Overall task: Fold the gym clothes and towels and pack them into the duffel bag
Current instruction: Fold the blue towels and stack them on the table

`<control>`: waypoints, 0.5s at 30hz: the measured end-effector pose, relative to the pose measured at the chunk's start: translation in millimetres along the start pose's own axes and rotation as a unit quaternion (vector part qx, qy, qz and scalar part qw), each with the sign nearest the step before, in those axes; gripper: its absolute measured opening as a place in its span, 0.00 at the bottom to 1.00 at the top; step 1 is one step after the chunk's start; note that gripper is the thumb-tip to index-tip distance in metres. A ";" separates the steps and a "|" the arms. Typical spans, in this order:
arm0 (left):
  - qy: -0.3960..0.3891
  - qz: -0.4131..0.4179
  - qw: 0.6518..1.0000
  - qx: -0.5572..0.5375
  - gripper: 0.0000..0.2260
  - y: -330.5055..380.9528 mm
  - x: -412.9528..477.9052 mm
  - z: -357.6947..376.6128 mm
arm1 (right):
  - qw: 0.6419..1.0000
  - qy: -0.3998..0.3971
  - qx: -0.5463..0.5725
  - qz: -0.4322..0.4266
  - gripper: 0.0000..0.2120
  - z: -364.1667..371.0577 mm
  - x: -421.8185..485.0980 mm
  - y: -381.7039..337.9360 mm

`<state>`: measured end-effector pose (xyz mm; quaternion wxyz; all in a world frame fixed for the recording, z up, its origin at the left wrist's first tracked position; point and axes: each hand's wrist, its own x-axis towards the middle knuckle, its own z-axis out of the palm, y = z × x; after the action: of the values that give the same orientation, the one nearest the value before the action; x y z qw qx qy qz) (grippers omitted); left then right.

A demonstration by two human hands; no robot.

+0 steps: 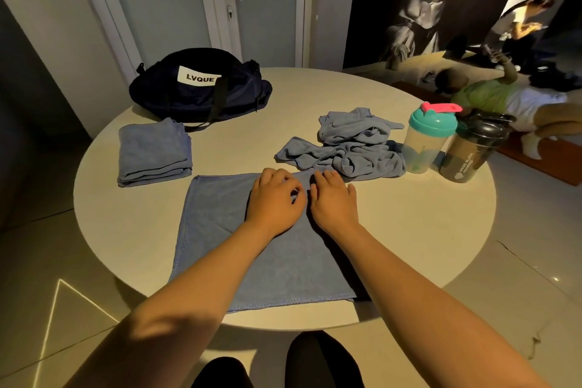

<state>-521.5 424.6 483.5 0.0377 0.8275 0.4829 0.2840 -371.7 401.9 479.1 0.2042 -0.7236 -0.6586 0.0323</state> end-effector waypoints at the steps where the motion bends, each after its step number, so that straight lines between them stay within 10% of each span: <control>1: -0.036 -0.004 0.999 0.013 0.12 4.5 -7.6 -2.1 | 0.999 0.039 -0.001 0.002 0.15 -4.8 -6.1 0.5; 7: -0.243 -0.038 0.967 0.069 0.27 5.8 -29.3 -6.1 | 0.996 -0.050 -0.067 0.018 0.21 -16.4 -56.7 9.8; 11: -0.088 0.019 0.992 0.089 0.18 19.5 -45.6 -19.6 | 0.993 -0.102 -0.033 0.056 0.26 -17.8 -72.9 15.0; 15: -0.090 -0.040 0.990 0.101 0.17 30.3 -82.5 -22.4 | 0.996 0.073 -0.044 0.006 0.15 -28.4 -95.3 4.4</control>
<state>-540.0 336.1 476.6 0.0082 0.8290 0.5369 0.1565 -371.0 302.5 482.4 0.2198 -0.7364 -0.6381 -0.0479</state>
